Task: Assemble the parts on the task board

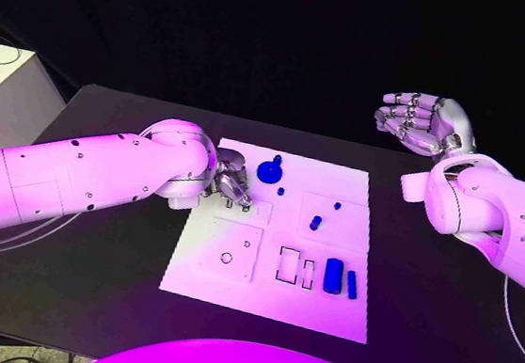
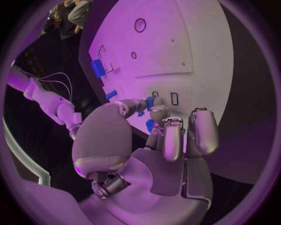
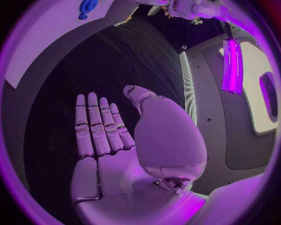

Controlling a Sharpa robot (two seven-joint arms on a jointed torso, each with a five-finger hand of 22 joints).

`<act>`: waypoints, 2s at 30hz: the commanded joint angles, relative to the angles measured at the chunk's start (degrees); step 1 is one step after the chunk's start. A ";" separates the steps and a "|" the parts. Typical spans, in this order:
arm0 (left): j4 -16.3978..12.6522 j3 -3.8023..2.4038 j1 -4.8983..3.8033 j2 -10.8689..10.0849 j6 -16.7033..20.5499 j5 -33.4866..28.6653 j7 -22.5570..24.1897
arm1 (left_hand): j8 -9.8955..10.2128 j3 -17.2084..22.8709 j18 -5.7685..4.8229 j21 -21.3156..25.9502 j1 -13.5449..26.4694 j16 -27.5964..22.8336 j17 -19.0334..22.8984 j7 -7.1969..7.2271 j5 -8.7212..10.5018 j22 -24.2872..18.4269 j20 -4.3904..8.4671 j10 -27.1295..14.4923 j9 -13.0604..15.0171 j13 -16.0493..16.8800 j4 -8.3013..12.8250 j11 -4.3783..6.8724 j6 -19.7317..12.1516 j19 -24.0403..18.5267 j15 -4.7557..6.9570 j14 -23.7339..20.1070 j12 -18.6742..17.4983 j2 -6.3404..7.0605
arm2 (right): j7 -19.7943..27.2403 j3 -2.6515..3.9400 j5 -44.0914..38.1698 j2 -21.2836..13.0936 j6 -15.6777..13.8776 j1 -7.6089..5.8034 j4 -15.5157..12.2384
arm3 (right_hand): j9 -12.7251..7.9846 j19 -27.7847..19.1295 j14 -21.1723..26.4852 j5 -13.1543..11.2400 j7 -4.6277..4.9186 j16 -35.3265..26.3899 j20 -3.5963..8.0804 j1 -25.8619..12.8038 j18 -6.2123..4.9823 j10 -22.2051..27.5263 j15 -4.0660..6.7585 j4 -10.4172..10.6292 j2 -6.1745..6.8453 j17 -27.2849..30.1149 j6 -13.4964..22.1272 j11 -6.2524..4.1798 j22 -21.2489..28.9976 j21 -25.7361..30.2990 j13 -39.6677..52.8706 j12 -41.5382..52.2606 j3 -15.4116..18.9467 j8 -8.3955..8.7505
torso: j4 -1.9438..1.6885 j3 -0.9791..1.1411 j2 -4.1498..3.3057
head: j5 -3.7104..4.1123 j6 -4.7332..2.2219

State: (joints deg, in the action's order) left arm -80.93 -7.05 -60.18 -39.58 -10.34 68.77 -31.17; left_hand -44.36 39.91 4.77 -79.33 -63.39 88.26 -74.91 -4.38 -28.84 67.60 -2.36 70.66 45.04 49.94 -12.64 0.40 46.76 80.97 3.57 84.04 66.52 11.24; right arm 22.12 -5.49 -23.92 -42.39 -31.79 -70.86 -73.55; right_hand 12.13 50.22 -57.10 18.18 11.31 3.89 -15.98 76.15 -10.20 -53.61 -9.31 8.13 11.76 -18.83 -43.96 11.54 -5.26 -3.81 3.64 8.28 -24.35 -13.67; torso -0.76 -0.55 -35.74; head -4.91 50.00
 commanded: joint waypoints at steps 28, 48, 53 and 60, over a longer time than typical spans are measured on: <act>0.18 0.20 0.16 0.25 -2.24 0.16 0.70 | -0.16 13.81 -0.32 -0.32 -0.02 0.18 -12.63 0.41 -0.15 0.08 0.16 0.30 0.11 0.04 13.44 0.16 0.71 0.13 0.53 5.19 0.33 -0.42 | 1.04 -0.02 0.24 0.05 1.03 0.03 0.09 | -0.12 0.39 0.30 0.20 4.09 -0.16 0.05 -0.60 -0.33 -0.22 -0.19 -0.32 -0.20 0.27 -0.24 0.45 0.23 0.01 -0.03 -0.37 0.09 0.26 | -0.02 -0.05 -0.02 | -0.38 0.00; 0.85 0.35 0.19 0.78 -3.50 0.33 -0.03 | -0.16 13.89 -0.31 -0.28 0.04 0.18 -12.62 0.42 -0.13 0.00 0.18 0.31 0.15 0.10 13.45 0.17 0.71 0.09 0.54 5.19 0.36 -0.42 | 0.96 -0.03 0.18 -0.09 1.11 0.03 -0.17 | -0.15 0.33 0.32 0.20 4.14 -0.16 0.04 -0.64 -0.31 -0.32 -0.22 -0.38 -0.21 0.41 -0.28 0.48 0.35 0.06 -0.03 -0.51 0.13 0.30 | -0.05 -0.01 -0.02 | -0.42 0.00; 1.12 0.36 0.18 1.03 -4.21 0.16 -0.21 | -0.16 13.90 -0.31 -0.28 0.06 0.17 -12.60 0.43 -0.12 -0.01 0.19 0.32 0.16 0.11 13.46 0.17 0.70 0.09 0.55 5.19 0.36 -0.42 | 0.96 -0.04 0.04 -0.07 1.14 0.03 -0.23 | -0.16 0.32 0.33 0.21 4.15 -0.17 0.03 -0.64 -0.31 -0.33 -0.22 -0.39 -0.22 0.42 -0.28 0.49 0.37 0.06 -0.03 -0.53 0.13 0.30 | -0.02 0.01 -0.03 | -0.46 0.00; 1.46 0.42 0.18 1.33 -6.60 0.15 -0.86 | -0.16 13.90 -0.31 -0.28 0.08 0.20 -12.65 0.43 -0.11 0.00 0.19 0.40 0.16 0.26 13.47 0.17 0.70 0.09 0.55 5.20 0.45 -0.41 | 0.91 -0.05 -0.01 -0.12 1.23 0.03 -0.34 | -0.17 0.30 0.34 0.23 4.17 -0.17 0.03 -0.64 -0.31 -0.35 -0.24 -0.42 -0.22 0.47 -0.29 0.50 0.41 0.08 -0.03 -0.58 0.14 0.32 | 0.00 0.00 0.01 | -0.47 0.00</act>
State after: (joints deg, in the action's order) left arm -79.44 -6.94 -60.35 -38.56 -13.31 68.91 -31.34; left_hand -44.37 39.92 4.77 -79.33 -63.39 88.26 -74.91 -4.27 -28.65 67.58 -2.36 70.65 45.25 50.14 -12.64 0.39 47.04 80.97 3.57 84.04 66.73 11.24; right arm 22.29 -5.55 -23.68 -42.48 -31.40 -70.84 -73.76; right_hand 12.04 50.22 -57.10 18.18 11.31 3.89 -15.98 75.92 -10.19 -53.82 -9.30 7.98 11.53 -18.40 -43.96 11.74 -4.91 -3.81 3.66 8.07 -24.19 -13.67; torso -0.77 -0.53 -35.76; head -5.34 50.01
